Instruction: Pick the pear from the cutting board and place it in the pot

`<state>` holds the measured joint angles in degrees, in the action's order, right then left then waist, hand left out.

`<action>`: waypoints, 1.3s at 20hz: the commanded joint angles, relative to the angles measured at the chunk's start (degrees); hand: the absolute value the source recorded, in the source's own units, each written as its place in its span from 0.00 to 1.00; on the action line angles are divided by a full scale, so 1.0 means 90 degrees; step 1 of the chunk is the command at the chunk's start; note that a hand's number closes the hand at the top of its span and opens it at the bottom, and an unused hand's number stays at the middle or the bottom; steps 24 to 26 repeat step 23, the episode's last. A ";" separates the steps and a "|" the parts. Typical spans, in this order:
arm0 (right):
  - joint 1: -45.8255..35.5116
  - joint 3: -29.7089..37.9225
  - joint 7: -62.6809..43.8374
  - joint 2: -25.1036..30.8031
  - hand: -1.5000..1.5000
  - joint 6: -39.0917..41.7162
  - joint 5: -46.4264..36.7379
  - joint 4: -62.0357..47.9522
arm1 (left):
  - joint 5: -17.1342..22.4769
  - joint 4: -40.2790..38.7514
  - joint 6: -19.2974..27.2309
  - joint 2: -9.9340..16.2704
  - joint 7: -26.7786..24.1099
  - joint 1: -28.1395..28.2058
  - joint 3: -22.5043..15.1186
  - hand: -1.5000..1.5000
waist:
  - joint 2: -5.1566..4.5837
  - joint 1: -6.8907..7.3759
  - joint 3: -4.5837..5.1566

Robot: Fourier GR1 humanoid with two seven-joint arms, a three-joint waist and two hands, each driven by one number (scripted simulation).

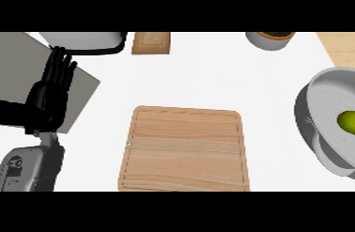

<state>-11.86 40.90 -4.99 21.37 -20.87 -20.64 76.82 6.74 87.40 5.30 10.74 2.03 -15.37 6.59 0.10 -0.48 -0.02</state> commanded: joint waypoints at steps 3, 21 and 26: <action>0.0655 0.0797 0.0530 0.0099 0.00 0.0123 0.1043 0.0469 | 0.0000 0.0030 -0.0084 -0.0079 -0.0227 0.0130 -0.0011 0.50 | -0.0002 0.0006 0.0002; 0.2529 0.2596 0.2853 0.0606 0.00 0.1955 0.3229 -0.0944 | -0.0204 -0.0362 0.0083 -0.0221 -0.0117 -0.0309 -0.0023 0.50 | -0.0012 -0.0007 0.0001; 0.2801 0.3011 0.2788 0.1068 0.00 0.2469 0.3625 -0.1384 | -0.0027 0.0550 -0.0099 -0.0067 0.0283 0.0352 -0.0008 0.50 | 0.0004 0.0022 -0.0002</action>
